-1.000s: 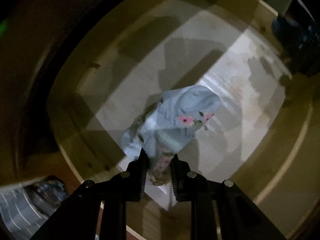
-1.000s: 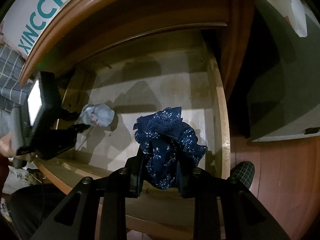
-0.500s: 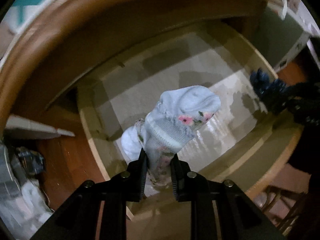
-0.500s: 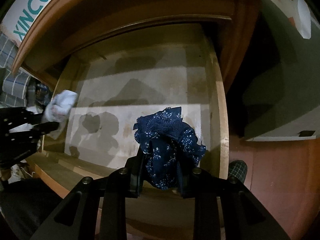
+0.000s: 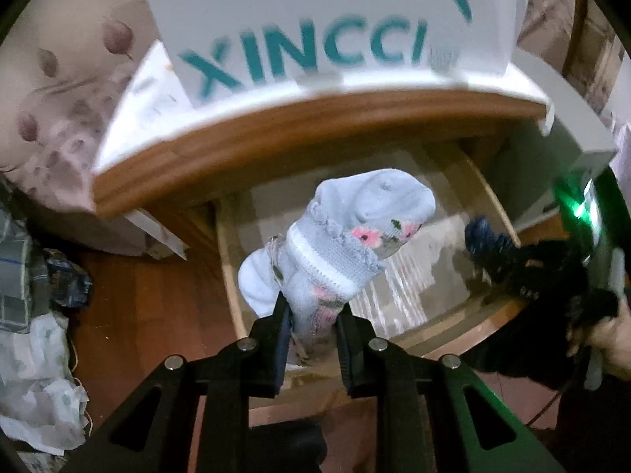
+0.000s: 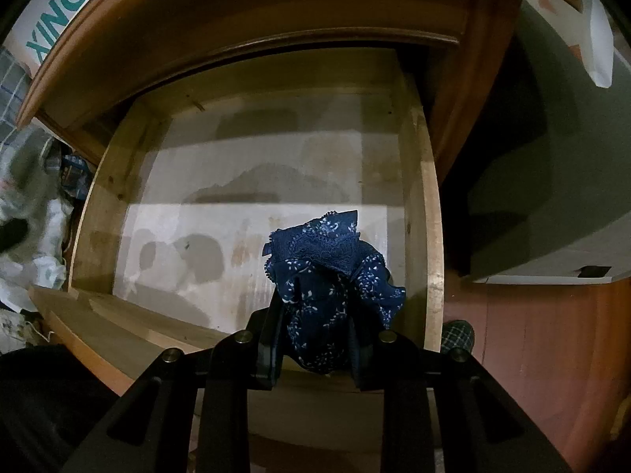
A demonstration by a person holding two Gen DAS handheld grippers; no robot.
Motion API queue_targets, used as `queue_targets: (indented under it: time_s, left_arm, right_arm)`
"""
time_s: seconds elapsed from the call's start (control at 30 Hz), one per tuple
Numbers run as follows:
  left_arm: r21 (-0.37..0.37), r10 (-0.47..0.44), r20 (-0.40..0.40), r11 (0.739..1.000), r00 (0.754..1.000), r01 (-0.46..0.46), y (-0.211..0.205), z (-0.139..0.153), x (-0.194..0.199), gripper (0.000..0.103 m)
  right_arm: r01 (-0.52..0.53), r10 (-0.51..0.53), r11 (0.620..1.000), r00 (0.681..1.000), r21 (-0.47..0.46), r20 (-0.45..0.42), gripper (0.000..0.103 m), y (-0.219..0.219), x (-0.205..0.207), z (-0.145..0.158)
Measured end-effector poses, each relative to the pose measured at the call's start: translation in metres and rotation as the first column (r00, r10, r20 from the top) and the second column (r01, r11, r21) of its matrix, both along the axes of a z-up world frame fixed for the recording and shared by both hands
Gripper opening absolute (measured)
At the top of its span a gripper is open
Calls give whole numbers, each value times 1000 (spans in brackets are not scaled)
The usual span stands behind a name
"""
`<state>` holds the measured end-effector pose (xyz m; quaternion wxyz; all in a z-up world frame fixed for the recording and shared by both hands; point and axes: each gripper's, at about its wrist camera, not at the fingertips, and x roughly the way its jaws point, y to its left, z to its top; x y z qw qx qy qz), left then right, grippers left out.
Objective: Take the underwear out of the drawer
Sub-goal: 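Carry the floral sock up to the white box with the left gripper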
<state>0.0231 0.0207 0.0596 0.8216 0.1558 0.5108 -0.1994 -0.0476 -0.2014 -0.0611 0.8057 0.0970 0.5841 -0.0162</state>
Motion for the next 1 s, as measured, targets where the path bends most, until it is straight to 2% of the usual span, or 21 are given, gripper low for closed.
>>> queue_targets:
  time_s: [0.3, 0.43, 0.6, 0.77, 1.0]
  left_arm:
    - [-88, 62, 118, 995, 991, -52, 17, 88, -6, 21]
    - [-114, 95, 163, 991, 982, -77, 19, 130, 6, 21]
    - [-158, 132, 207, 982, 969, -100, 15, 169, 27, 21]
    - [-166, 164, 244, 978, 956, -125, 2, 195, 49, 21]
    - [-163, 184, 238, 975, 954, -148, -22, 209, 87, 21]
  right_arm:
    - [2, -2, 1000, 1000, 15, 6, 24, -3, -2, 1]
    - [5, -5, 1000, 1000, 18, 6, 24, -4, -2, 1]
    - [4, -4, 1000, 1000, 18, 4, 24, -4, -2, 2]
    - [4, -4, 1000, 1000, 23, 2, 24, -4, -1, 1]
    - [9, -9, 1000, 1000, 27, 7, 24, -5, -2, 3]
